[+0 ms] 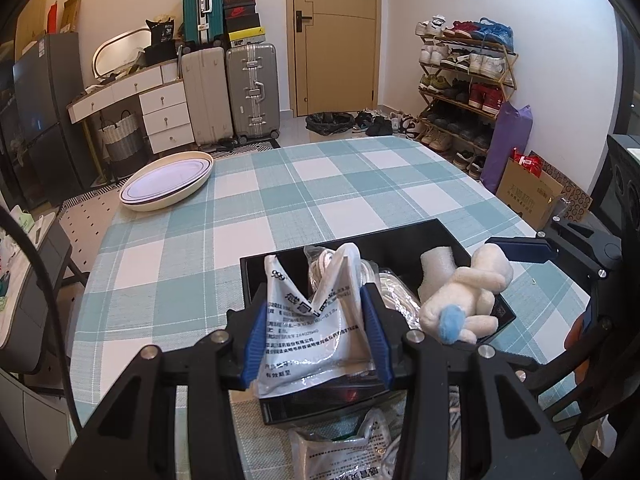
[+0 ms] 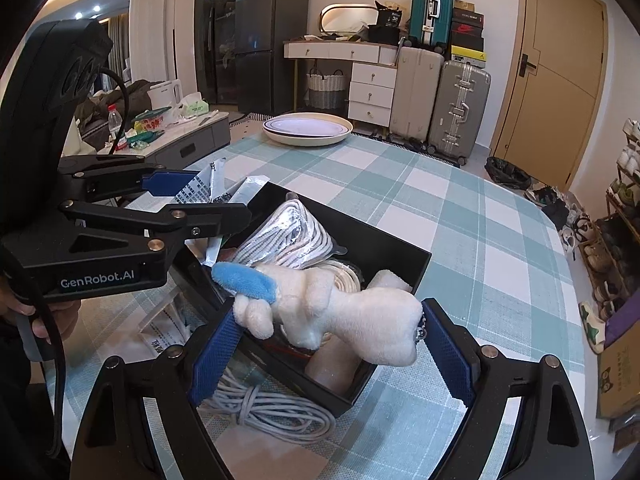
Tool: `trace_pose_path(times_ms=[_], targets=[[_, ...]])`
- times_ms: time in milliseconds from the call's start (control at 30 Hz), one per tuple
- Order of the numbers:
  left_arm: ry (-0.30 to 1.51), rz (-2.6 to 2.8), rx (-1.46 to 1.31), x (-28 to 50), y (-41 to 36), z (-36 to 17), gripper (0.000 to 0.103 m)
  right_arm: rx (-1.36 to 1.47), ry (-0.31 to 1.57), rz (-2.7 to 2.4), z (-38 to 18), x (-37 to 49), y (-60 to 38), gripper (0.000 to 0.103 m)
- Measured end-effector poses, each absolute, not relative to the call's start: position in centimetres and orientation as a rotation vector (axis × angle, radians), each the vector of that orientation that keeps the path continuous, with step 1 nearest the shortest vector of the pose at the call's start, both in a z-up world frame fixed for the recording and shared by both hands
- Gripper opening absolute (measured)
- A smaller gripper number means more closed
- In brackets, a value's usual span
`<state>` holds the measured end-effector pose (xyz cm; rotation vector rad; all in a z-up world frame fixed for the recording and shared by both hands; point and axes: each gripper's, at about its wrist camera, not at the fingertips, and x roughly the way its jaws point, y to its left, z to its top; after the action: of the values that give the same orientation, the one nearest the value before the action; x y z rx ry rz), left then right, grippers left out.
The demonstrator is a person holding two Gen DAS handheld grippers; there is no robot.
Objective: Organize soft objects
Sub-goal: 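Open the left gripper dropping the pouch while the right gripper releases the plush toy into the box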
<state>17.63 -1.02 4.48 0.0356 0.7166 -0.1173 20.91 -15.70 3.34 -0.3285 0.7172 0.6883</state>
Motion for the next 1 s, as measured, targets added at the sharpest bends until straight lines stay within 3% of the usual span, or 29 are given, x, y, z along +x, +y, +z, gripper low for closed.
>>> trace_pose_path(times_ms=[300, 533, 633, 700, 767, 900, 1000], targets=[[0.728, -0.114, 0.039, 18.4, -1.1, 4.0, 0.043, -0.39, 0.713, 0.694, 3.2, 21.9, -14.9, 0.089], [0.737, -0.122, 0.019, 19.0, -1.1, 3.6, 0.045, -0.386, 0.699, 0.681, 3.0, 22.0, -14.8, 0.099], [0.734, -0.128, 0.01, 18.8, -1.0, 3.7, 0.054, -0.387, 0.684, 0.68, 3.2, 21.6, -15.1, 0.102], [0.726, -0.123, 0.011, 18.6, -1.0, 3.9, 0.066, -0.381, 0.679, 0.67, 3.4, 21.2, -15.4, 0.102], [0.711, -0.125, 0.013, 18.1, -1.0, 4.2, 0.07, -0.36, 0.674, 0.659, 3.6, 20.8, -15.9, 0.102], [0.676, -0.111, 0.022, 16.9, -1.0, 4.7, 0.094, -0.295, 0.669, 0.635, 3.9, 20.0, -17.2, 0.102], [0.661, -0.105, 0.021, 15.9, -0.7, 4.9, 0.103, -0.227, 0.678, 0.616, 4.0, 19.5, -18.4, 0.102]])
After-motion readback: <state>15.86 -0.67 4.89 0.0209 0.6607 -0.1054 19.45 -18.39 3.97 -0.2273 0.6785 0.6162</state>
